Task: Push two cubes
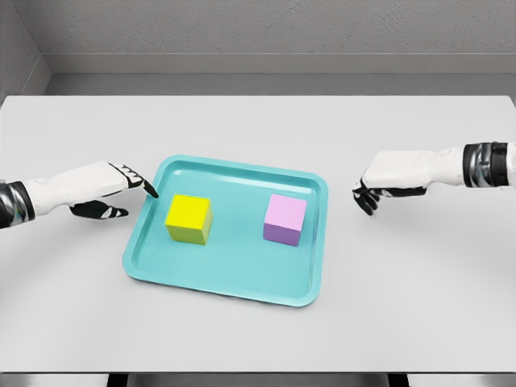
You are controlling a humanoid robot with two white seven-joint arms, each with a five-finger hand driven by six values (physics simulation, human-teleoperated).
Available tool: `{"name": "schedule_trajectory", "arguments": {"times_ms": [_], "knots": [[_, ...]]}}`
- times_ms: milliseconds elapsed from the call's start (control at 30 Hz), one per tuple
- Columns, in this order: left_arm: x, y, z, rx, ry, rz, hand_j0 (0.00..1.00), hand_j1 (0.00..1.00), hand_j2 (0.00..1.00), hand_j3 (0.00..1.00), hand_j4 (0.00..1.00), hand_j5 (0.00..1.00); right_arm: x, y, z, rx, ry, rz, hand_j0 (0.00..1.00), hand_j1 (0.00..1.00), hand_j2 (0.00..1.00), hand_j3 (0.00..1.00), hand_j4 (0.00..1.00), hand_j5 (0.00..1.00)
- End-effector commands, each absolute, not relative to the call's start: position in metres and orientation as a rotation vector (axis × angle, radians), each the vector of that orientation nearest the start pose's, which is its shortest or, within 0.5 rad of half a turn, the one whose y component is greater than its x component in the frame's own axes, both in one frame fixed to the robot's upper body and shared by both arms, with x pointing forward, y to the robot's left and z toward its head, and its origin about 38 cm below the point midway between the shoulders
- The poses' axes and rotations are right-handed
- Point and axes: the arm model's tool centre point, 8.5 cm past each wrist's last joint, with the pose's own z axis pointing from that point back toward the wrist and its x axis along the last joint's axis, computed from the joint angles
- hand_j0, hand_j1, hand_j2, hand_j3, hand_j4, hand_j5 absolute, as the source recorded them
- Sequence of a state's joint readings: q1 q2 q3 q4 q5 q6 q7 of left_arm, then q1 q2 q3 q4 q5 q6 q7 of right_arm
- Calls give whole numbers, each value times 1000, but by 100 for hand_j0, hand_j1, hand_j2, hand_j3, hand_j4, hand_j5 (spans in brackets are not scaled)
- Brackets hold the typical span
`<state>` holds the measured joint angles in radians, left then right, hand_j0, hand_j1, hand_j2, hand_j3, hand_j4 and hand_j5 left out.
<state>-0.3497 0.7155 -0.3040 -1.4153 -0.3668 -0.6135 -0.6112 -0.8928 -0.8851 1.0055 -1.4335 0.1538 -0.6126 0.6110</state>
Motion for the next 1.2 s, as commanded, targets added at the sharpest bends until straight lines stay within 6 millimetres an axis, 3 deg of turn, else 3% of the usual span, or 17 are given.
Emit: {"name": "schedule_trajectory", "arguments": {"times_ms": [0, 367, 633, 800, 900, 967, 1167], "knots": [[405, 334, 158, 274, -1415, -1839, 70, 70, 70, 70, 70, 70, 428, -253, 198, -77, -1271, 2309, 10, 10, 10, 10, 10, 10], [403, 330, 160, 269, -1421, -1854, 70, 70, 70, 70, 70, 70, 426, -207, 181, -49, -1224, 2475, 11, 11, 11, 11, 11, 11], [396, 317, 166, 255, -1445, -1907, 69, 69, 69, 69, 69, 69, 426, -205, 182, -48, -1225, 2483, 11, 11, 11, 11, 11, 11], [393, 318, 171, 267, -1439, -1932, 69, 69, 69, 69, 69, 69, 427, -198, 185, -45, -1242, 2490, 11, 11, 11, 11, 11, 11], [393, 319, 169, 267, -1431, -1933, 69, 69, 69, 69, 69, 69, 426, -193, 184, -36, -1242, 2502, 11, 11, 11, 11, 11, 11], [394, 323, 155, 248, -1386, -1930, 69, 69, 69, 69, 69, 69, 427, -189, 185, -34, -1250, 2507, 11, 11, 11, 11, 11, 11], [396, 324, 152, 246, -1380, -1918, 69, 69, 69, 69, 69, 69, 426, -184, 186, -25, -1263, 2510, 11, 11, 11, 11, 11, 11]]}}
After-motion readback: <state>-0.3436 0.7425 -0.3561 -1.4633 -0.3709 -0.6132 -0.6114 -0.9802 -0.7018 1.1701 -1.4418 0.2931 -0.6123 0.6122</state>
